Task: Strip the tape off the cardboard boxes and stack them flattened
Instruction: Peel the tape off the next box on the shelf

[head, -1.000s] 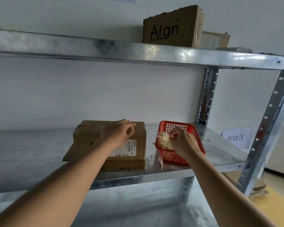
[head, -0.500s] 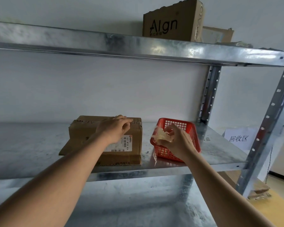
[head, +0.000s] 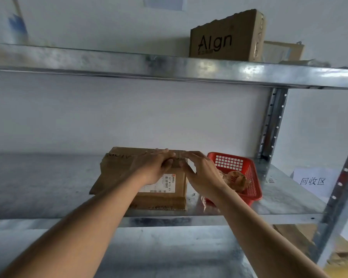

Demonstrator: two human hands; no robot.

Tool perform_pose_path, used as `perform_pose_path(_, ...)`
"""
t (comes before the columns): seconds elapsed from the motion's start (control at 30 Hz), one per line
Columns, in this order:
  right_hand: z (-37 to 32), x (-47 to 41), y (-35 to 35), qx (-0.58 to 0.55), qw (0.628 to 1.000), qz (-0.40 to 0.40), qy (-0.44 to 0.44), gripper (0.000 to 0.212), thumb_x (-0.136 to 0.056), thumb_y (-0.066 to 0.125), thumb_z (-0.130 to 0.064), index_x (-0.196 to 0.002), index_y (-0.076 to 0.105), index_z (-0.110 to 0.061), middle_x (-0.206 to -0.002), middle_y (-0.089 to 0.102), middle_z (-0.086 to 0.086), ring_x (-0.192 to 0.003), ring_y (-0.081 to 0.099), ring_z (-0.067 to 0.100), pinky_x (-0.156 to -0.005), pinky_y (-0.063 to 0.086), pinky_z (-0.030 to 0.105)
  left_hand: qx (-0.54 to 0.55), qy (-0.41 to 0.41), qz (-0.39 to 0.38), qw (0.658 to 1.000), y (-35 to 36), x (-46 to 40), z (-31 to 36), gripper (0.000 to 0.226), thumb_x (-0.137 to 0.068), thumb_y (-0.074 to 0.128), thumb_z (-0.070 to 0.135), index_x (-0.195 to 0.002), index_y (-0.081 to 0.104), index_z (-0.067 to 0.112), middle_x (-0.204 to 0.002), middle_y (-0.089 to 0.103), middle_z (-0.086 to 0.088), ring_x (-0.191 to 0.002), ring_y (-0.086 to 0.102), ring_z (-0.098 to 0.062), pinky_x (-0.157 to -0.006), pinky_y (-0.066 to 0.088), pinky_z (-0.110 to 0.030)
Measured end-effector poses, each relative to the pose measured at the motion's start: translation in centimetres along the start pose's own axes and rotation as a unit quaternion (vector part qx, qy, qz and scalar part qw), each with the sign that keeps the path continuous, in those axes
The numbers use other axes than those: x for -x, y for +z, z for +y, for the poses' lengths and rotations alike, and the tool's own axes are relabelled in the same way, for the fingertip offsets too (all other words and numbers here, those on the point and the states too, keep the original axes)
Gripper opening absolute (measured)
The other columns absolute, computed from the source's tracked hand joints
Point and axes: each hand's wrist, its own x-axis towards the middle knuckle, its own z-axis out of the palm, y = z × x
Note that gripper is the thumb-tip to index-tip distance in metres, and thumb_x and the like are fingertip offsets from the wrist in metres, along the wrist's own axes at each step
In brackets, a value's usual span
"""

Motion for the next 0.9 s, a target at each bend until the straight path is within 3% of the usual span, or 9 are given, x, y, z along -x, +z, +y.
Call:
perform_pose_path(0.1, -1.2, -1.5, 1.2, 0.038, 0.997, -0.061, -0.001, 0.046, -0.102, 0.059, -0.036, -0.145, 0.054, -0.024, -0.146, 0.051, 0.001, -0.127, 0.055, 0.023, -0.095, 0.050, 0.030, 0.028, 0.003, -0.005, 1.000, -0.8, 1.0, -0.5, 0.044, -0.107, 0.046, 0.047, -0.150, 0.045, 0.039, -0.156, 0.048, 0.013, -0.142, 0.047, -0.018, -0.114, 0.042, -0.044)
perform_pose_path(0.2, -1.8, -2.3, 1.9, 0.060, 0.994, -0.090, 0.005, 0.046, -0.099, 0.064, -0.036, -0.142, 0.056, -0.020, -0.143, 0.050, 0.005, -0.130, 0.050, 0.025, -0.107, 0.042, 0.035, 0.120, 0.006, -0.019, 0.993, -1.9, 2.0, -1.7, 0.030, -0.107, 0.051, 0.040, -0.135, 0.059, 0.035, -0.131, 0.060, 0.013, -0.110, 0.061, -0.010, -0.094, 0.054, -0.038)
perform_pose_path(0.37, -2.9, -3.2, 3.0, 0.035, 0.992, -0.109, 0.047, 0.051, -0.089, 0.072, -0.050, -0.132, 0.060, -0.025, -0.128, 0.051, 0.003, -0.114, 0.052, 0.024, -0.090, 0.045, 0.032, 0.083, -0.035, -0.006, 0.996, -4.5, 3.5, -4.7, 0.027, -0.108, 0.048, 0.029, -0.127, 0.067, 0.029, -0.124, 0.055, 0.008, -0.112, 0.058, -0.015, -0.099, 0.048, -0.037)
perform_pose_path(0.43, -3.1, -3.8, 3.0, -0.014, 0.986, -0.131, 0.106, 0.051, -0.084, 0.077, -0.053, -0.126, 0.057, -0.030, -0.116, 0.045, -0.006, -0.098, 0.052, 0.015, -0.075, 0.042, 0.025, -0.027, -0.113, -0.006, 0.993, -5.5, 4.0, -6.7, 0.030, -0.106, 0.046, 0.041, -0.127, 0.064, 0.032, -0.134, 0.053, 0.002, -0.118, 0.058, -0.024, -0.109, 0.042, -0.049)
perform_pose_path(0.5, -3.2, -4.2, 3.0, -0.129, 0.967, -0.147, 0.163, 0.048, -0.082, 0.085, -0.040, -0.119, 0.056, -0.032, -0.109, 0.050, -0.012, -0.091, 0.056, 0.010, -0.064, 0.045, 0.021, -0.080, -0.241, -0.035, 0.967, -6.4, 4.5, -9.2, 0.047, -0.104, 0.038, 0.059, -0.136, 0.056, 0.029, -0.143, 0.047, -0.009, -0.123, 0.055, -0.035, -0.110, 0.041, -0.054)
perform_pose_path(0.57, -3.5, -4.4, 3.2, -0.209, 0.950, -0.133, 0.188, 0.051, -0.079, 0.088, -0.025, -0.116, 0.055, -0.031, -0.110, 0.060, -0.005, -0.093, 0.065, 0.016, -0.066, 0.060, 0.029, 0.004, -0.331, -0.038, 0.943, -6.8, 5.1, -11.6, 0.059, -0.103, 0.034, 0.064, -0.138, 0.051, 0.019, -0.135, 0.052, -0.016, -0.117, 0.058, -0.036, -0.099, 0.049, -0.048)
perform_pose_path(0.67, -4.4, -4.4, 4.1, -0.227, 0.952, -0.098, 0.183, 0.052, -0.080, 0.087, -0.018, -0.113, 0.052, -0.036, -0.112, 0.062, -0.001, -0.094, 0.068, 0.022, -0.078, 0.065, 0.042, 0.151, -0.338, 0.015, 0.929, -6.6, 5.7, -13.8, 0.056, -0.102, 0.040, 0.060, -0.136, 0.053, 0.018, -0.122, 0.062, -0.007, -0.106, 0.060, -0.025, -0.087, 0.050, -0.039)
perform_pose_path(0.8, -5.8, -4.6, 5.2, -0.253, 0.958, -0.014, 0.130, 0.062, -0.078, 0.084, -0.005, -0.105, 0.046, -0.045, -0.120, 0.059, -0.001, -0.101, 0.064, 0.021, -0.070, 0.063, 0.036, 0.267, -0.306, 0.120, 0.906, -6.9, 6.1, -14.9, 0.058, -0.097, 0.045, 0.059, -0.152, 0.040, 0.041, -0.156, 0.046, 0.002, -0.135, 0.049, -0.028, -0.095, 0.043, -0.038)
perform_pose_path(0.9, -6.5, -4.8, 5.3, -0.269, 0.955, 0.039, 0.118, 0.053, -0.075, 0.088, -0.016, -0.099, 0.051, -0.045, -0.125, 0.050, -0.007, -0.109, 0.057, 0.019, -0.074, 0.058, 0.030, 0.378, -0.234, 0.154, 0.883, -7.7, 5.9, -15.3, 0.059, -0.099, 0.052, 0.044, -0.154, 0.033, 0.051, -0.162, 0.035, 0.008, -0.145, 0.037, -0.021, -0.104, 0.037, -0.040)
